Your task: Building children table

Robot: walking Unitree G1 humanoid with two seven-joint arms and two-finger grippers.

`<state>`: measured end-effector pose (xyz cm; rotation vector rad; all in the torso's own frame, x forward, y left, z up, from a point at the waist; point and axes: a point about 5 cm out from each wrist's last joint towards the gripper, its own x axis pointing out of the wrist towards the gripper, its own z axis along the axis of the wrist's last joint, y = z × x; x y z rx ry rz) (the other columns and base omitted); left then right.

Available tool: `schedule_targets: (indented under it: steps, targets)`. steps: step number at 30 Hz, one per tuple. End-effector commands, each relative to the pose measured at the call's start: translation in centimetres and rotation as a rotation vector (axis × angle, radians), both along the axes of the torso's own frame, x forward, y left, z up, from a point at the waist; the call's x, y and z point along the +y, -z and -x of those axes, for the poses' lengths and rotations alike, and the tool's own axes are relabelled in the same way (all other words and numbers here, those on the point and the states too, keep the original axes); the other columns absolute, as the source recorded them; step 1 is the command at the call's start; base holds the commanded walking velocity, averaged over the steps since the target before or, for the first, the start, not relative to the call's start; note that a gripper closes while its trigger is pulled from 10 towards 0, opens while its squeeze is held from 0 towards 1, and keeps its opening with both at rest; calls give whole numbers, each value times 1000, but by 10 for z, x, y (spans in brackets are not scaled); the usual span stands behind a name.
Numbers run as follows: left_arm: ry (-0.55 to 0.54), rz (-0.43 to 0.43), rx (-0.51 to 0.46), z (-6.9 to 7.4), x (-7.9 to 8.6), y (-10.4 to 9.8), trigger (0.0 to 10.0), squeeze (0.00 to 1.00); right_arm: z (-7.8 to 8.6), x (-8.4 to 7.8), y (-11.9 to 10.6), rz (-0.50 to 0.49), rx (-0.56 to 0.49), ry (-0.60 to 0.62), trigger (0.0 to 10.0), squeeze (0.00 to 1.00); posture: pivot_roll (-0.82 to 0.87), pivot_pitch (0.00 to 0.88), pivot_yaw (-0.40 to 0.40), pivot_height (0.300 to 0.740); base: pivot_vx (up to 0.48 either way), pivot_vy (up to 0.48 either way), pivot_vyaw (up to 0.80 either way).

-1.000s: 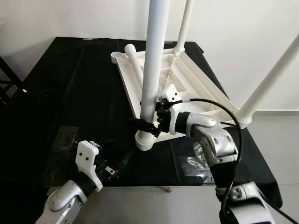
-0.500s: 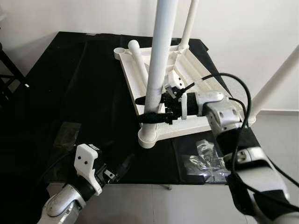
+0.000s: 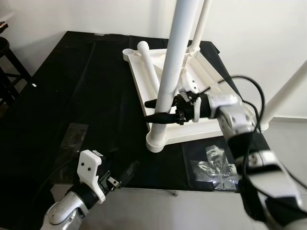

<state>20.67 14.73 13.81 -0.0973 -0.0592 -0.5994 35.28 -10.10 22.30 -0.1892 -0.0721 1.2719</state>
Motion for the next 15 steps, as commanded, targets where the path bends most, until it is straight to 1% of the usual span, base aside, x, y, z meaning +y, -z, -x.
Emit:
schedule_targets:
  steps: [1,2,3,4,5,6,7,8,9,10,11,12,14,15]
  targets:
    - [11,-1,4,1,-2,1,10000,0,-4,-11,29,121,75,171,0,0,-132,129,-110,740,0,0,0]
    - [11,-1,4,1,-2,1,10000,0,-4,-11,29,121,75,171,0,0,-132,129,-110,740,0,0,0]
    - [10,-2,4,0,-1,1,10000,0,-7,-14,47,49,100,605,0,0,-152,127,-103,740,0,0,0]
    - [12,-4,3,-2,0,1,10000,0,16,-3,67,30,160,768,0,0,-147,127,-87,740,0,0,0]
    - [12,-4,3,-2,0,1,10000,0,16,-3,67,30,160,768,0,0,-147,127,-87,740,0,0,0]
    - [14,-7,2,-4,1,2,10000,0,36,11,78,5,219,820,0,0,-173,107,-69,740,0,0,0]
    - [16,-9,3,-6,1,3,10000,0,48,23,79,-13,231,782,0,0,-168,96,-67,740,0,0,0]
    - [16,-9,3,-6,1,3,10000,0,48,23,79,-13,231,782,0,0,-168,96,-67,740,0,0,0]
    - [22,-11,4,-8,1,4,10000,0,53,33,79,-20,234,710,0,0,-159,92,-76,740,0,0,0]
    - [26,-13,4,-8,1,4,10000,0,52,37,80,-16,228,688,0,0,-157,87,-81,740,0,0,0]
    - [26,-13,4,-8,1,4,10000,0,52,37,80,-16,228,688,0,0,-157,87,-81,740,0,0,0]
    - [30,-15,4,-9,0,4,10000,0,52,38,80,-14,223,688,2000,0,-157,87,-81,740,0,0,0]
    - [30,-15,4,-9,0,4,10000,0,52,38,80,-14,223,688,2000,0,-157,87,-81,740,0,0,0]
    - [14,-14,-1,-9,1,4,10000,0,52,40,80,-3,228,674,10000,0,-161,85,-78,740,0,0,0]
